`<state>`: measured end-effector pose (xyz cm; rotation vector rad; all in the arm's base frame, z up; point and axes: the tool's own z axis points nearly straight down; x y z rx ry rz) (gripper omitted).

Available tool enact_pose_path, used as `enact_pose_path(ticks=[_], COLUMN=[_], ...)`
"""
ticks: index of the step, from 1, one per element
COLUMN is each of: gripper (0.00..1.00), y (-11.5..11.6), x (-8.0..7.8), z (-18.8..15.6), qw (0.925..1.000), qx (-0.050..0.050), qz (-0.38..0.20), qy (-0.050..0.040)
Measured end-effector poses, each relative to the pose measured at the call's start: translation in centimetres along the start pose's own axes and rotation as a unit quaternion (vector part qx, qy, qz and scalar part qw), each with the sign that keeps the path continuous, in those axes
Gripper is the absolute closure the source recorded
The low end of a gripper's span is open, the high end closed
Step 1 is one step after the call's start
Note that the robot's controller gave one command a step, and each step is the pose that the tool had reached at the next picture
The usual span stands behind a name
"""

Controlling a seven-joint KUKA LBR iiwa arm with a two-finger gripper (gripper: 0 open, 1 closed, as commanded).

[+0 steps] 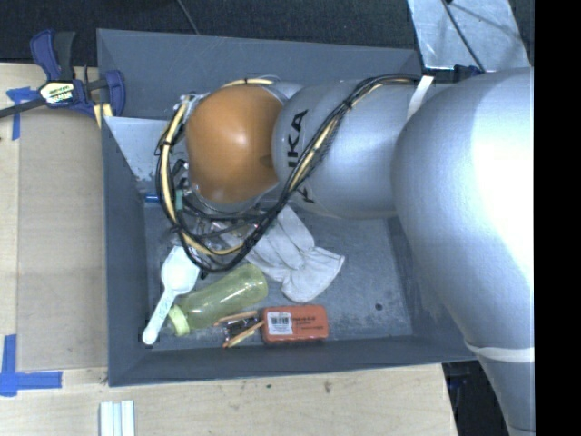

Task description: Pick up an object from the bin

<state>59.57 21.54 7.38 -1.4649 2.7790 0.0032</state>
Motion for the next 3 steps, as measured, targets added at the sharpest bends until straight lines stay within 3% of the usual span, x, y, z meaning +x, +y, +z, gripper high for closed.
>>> enact_pose_path(ticks=[3], gripper=[1.0], y=[0.0], x=[0.0], z=[-4.5], qw=[1.0], qx=[0.001], qz=[0.0], qy=[-0.0001])
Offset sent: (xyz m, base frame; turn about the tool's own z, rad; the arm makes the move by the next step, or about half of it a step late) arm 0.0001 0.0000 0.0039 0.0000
